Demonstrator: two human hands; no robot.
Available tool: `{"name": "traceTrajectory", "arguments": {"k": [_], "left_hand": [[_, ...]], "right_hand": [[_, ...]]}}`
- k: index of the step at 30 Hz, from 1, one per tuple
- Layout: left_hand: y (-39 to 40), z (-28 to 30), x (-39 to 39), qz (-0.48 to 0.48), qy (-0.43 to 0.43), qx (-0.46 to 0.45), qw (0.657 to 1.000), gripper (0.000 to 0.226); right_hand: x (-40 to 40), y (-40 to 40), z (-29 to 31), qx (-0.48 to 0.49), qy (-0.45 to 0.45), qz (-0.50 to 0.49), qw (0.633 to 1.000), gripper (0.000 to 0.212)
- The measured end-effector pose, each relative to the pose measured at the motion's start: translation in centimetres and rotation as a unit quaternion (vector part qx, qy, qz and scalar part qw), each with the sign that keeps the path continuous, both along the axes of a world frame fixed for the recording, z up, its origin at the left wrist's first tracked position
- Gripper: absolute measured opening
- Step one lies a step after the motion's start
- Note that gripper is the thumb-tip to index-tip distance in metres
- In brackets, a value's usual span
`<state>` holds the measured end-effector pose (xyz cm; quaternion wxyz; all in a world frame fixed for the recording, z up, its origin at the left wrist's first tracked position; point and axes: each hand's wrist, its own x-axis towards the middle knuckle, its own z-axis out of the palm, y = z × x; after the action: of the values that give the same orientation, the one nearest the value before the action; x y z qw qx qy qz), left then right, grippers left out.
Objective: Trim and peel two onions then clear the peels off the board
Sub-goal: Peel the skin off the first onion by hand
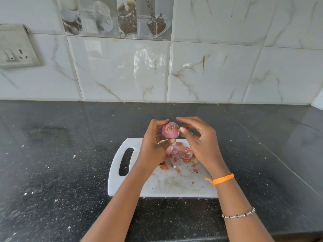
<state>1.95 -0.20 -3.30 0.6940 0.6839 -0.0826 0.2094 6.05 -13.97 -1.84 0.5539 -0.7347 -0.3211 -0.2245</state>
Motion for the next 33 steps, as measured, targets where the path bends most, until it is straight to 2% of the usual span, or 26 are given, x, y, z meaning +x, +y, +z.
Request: {"name": "traceTrajectory", "arguments": {"k": [5,13,17,21,26,30,33], "left_hand": [[0.13,-0.04,0.01,-0.006,-0.021,0.022,1.000,0.045],[0.42,0.12,-0.03,-0.026,-0.036,0.046,0.998,0.048],[0.70,0.25,-0.17,-0.045,-0.031,0.035,0.998,0.048],[0.78,0.19,-0.16,-0.060,-0.015,0.015,0.998,0.047],[0.66,0.25,-0.21,-0.079,-0.005,-0.015,0.997,0.045],[0.59,0.24,-0.25,-0.077,-0.007,-0.011,0.997,0.044],[0.67,0.24,-0.18,-0.066,-0.017,0.009,0.998,0.044]], "right_hand": [[0.17,0.11,-0.10,-0.017,-0.042,-0.021,0.999,0.022],[0.49,-0.47,0.01,-0.008,-0.012,0.029,0.999,0.017],[0.31,-0.46,0.20,0.004,-0.008,0.043,0.999,0.017],[0.53,-0.55,0.04,-0.022,-0.015,0.033,0.999,0.016],[0.33,-0.38,0.05,0.055,0.056,0.052,0.996,0.023],[0.42,-0.38,0.08,0.030,0.003,0.029,0.999,0.019],[0.37,-0.19,-0.05,0.042,0.000,0.020,0.999,0.016]]}}
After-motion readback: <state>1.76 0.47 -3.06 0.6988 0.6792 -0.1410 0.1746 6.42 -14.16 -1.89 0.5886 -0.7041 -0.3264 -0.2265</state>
